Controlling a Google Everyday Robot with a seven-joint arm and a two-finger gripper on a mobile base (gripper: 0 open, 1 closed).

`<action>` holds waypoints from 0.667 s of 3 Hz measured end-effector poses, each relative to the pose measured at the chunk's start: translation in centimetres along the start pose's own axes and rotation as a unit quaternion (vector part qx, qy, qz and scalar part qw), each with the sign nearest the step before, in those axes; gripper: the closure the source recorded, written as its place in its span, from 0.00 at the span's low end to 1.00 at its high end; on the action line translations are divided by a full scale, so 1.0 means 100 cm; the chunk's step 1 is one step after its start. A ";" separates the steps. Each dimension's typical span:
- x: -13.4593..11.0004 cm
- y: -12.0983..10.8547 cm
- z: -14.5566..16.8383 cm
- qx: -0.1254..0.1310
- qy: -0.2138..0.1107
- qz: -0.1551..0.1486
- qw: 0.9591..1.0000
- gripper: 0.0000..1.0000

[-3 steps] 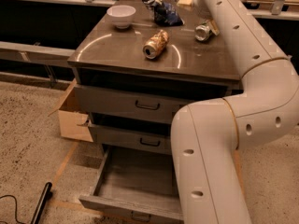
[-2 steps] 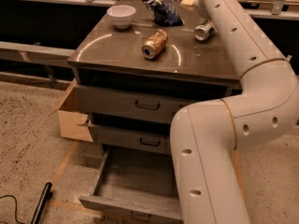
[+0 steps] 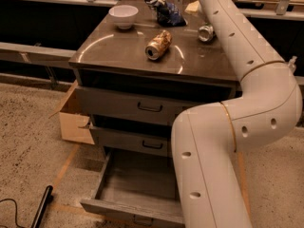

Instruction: Place green can into bottom drawer

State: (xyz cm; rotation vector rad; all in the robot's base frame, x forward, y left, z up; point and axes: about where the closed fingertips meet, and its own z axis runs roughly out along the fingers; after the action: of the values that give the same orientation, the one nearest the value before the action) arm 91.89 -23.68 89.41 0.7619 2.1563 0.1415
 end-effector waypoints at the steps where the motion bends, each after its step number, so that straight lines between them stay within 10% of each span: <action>1: 0.005 -0.005 0.007 0.009 0.003 -0.007 1.000 0.00; 2: 0.011 -0.008 0.015 0.016 0.007 -0.014 1.000 0.00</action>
Offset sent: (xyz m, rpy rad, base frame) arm 0.0348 -0.0127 -0.0123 -0.0478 0.0529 0.0042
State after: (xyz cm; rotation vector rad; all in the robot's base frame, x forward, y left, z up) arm 92.06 -23.97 87.45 0.7501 2.1863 0.0976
